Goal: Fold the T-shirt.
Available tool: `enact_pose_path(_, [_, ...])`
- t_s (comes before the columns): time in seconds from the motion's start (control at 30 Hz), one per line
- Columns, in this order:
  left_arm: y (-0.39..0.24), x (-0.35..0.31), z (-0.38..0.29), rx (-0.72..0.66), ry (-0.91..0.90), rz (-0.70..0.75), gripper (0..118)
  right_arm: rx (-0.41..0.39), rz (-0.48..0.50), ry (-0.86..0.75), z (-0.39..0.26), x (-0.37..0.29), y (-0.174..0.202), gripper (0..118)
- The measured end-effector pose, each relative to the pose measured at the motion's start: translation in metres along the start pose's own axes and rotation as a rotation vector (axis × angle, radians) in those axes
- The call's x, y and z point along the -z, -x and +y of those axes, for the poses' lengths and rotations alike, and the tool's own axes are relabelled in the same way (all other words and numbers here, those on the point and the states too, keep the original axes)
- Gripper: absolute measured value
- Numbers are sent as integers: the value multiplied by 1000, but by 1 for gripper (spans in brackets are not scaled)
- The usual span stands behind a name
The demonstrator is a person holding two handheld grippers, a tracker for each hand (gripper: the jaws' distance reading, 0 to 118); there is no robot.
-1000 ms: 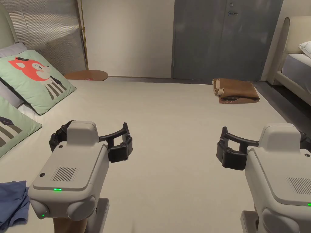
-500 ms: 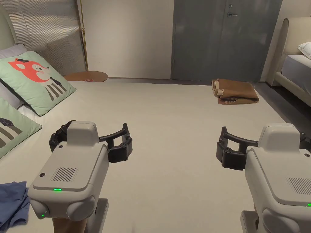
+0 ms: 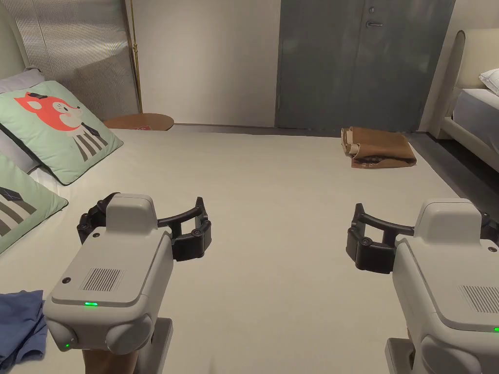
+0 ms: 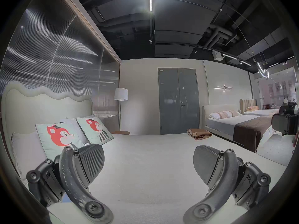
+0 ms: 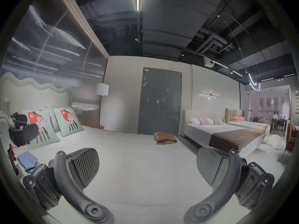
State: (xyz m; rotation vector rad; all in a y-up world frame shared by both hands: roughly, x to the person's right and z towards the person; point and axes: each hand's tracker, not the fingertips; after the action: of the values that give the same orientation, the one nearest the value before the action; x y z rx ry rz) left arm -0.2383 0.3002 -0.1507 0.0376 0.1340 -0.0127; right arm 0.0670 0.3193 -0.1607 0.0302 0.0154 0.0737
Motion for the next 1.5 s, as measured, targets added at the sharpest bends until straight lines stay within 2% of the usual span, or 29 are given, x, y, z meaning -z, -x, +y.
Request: enact_pose_path(1.5, [2,2,-1,5,4,-4,109,-1,7,4,2,-3,2,118])
